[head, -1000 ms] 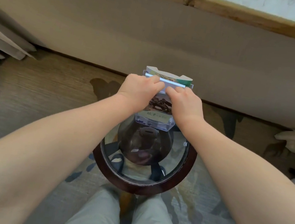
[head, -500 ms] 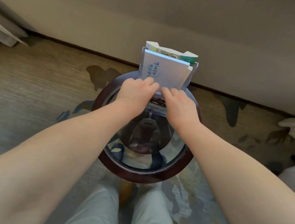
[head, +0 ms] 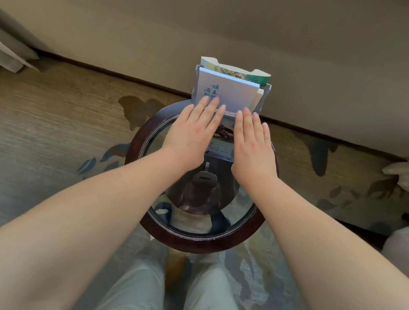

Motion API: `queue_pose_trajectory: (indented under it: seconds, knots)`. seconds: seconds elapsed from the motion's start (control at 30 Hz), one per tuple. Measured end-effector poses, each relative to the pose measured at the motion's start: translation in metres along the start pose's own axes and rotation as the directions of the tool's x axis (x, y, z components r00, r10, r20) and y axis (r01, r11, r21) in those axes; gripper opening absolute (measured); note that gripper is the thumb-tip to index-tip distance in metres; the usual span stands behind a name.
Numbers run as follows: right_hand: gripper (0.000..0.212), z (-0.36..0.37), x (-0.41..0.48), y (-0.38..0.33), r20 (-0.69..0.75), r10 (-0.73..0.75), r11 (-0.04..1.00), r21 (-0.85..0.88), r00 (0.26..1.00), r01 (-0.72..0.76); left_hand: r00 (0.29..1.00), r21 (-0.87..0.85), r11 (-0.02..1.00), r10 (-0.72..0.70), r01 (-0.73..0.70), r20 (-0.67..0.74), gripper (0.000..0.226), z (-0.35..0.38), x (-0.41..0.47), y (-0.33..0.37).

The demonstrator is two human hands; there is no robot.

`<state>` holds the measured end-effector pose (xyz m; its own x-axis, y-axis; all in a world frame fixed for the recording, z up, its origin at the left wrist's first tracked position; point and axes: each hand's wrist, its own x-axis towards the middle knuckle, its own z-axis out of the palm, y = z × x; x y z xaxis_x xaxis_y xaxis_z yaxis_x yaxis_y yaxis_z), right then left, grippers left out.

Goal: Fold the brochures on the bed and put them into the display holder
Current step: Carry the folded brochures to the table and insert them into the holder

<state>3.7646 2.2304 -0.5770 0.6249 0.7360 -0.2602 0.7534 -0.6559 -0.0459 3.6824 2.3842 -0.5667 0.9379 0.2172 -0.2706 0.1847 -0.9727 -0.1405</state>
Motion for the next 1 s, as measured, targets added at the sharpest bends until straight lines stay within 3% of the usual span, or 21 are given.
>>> queue_pose_trajectory:
  seconds: [0.23, 0.4, 0.53, 0.67, 0.87, 1.0]
  knots:
    - [0.117, -0.011, 0.009, -0.007, 0.106, 0.050, 0.999, -0.015, 0.993, -0.049, 0.997, -0.035, 0.998, -0.045, 0.047, 0.060, 0.107, -0.002, 0.008, 0.006]
    - [0.109, -0.018, 0.012, 0.000, 0.112, 0.032, 0.999, -0.020, 0.993, -0.030, 0.997, -0.008, 0.997, -0.075, 0.075, 0.036, 0.111, 0.002, 0.006, 0.001]
    - [0.115, -0.016, 0.005, 0.003, 0.089, 0.110, 0.992, 0.060, 0.990, -0.115, 0.984, -0.055, 0.984, -0.166, 0.169, 0.069, 0.115, 0.006, 0.000, -0.006]
    - [0.114, -0.005, 0.004, 0.007, 0.158, 0.203, 0.970, 0.101, 0.966, -0.220, 0.969, -0.091, 0.970, -0.215, 0.227, 0.121, 0.114, 0.016, -0.001, -0.014]
    - [0.117, 0.007, 0.017, 0.008, 0.210, 0.234, 0.946, 0.175, 0.949, -0.272, 0.956, -0.251, 0.925, -0.255, 0.285, 0.146, 0.118, 0.022, 0.007, -0.015]
    - [0.119, 0.009, 0.026, 0.006, 0.170, 0.322, 0.897, 0.259, 0.931, -0.358, 0.903, -0.457, 0.780, -0.394, 0.428, 0.173, 0.133, 0.026, 0.013, -0.015]
